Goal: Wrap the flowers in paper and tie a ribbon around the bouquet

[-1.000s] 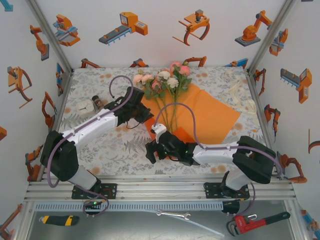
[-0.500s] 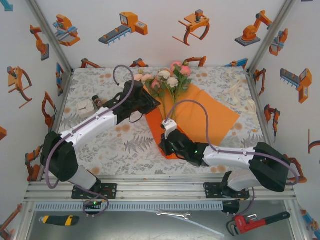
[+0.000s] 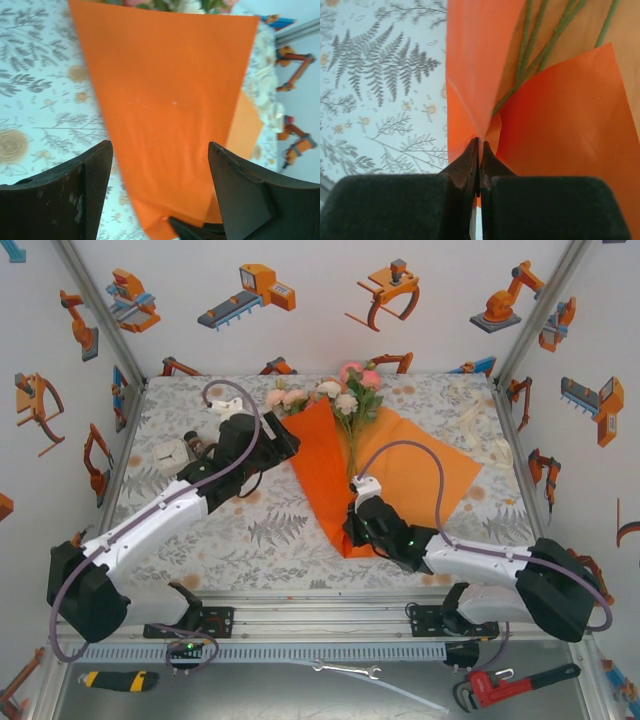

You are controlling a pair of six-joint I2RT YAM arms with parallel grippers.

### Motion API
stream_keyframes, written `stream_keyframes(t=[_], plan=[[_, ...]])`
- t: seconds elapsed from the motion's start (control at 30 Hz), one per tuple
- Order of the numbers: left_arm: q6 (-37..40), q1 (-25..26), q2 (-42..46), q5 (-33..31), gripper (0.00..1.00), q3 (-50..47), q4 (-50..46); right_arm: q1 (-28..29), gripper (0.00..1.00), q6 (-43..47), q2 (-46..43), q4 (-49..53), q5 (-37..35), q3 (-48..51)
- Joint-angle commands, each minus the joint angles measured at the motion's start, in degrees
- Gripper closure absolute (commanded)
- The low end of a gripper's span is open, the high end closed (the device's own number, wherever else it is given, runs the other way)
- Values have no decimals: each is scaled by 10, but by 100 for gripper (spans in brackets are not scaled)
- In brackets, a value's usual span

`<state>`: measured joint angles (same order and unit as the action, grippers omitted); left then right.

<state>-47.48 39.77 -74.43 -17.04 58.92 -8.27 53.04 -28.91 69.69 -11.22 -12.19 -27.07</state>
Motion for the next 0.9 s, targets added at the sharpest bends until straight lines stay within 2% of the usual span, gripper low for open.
stream_keyframes(t=[0.0,0.07,0.1,0.2,0.23,0.27,0.33,0.37,0.5,0.6,0.7,0.73,0.87], plan=[[33,2,-34,-2,29,-9,1,-11,83,-22,9,32,-20,7],[45,1,-61,20,31,-4,15,-11,69,-31,17,44,-25,3],[50,2,-83,33,34,1,23,-12,69,-35,21,50,-27,2],[51,2,-135,40,43,18,28,-13,83,-42,17,51,-26,2],[52,2,-148,44,46,22,32,-13,83,-45,12,53,-26,2],[54,1,-163,52,47,28,39,-13,78,-49,3,56,-25,1],[56,1,-189,69,50,40,51,-13,58,-56,-15,62,-21,4],[56,1,-204,78,51,50,55,-13,52,-58,-25,66,-17,5],[53,-1,-270,84,54,93,47,-13,49,-69,-68,99,18,2],[45,-8,-310,97,54,118,52,-14,47,-115,-101,69,79,25],[39,-10,-337,101,55,126,72,-12,35,-188,-106,-20,117,67],[34,-13,-346,104,55,131,73,-11,27,-204,-101,-51,120,78],[22,-16,-374,93,56,143,73,-10,23,-220,-48,-67,123,62]])
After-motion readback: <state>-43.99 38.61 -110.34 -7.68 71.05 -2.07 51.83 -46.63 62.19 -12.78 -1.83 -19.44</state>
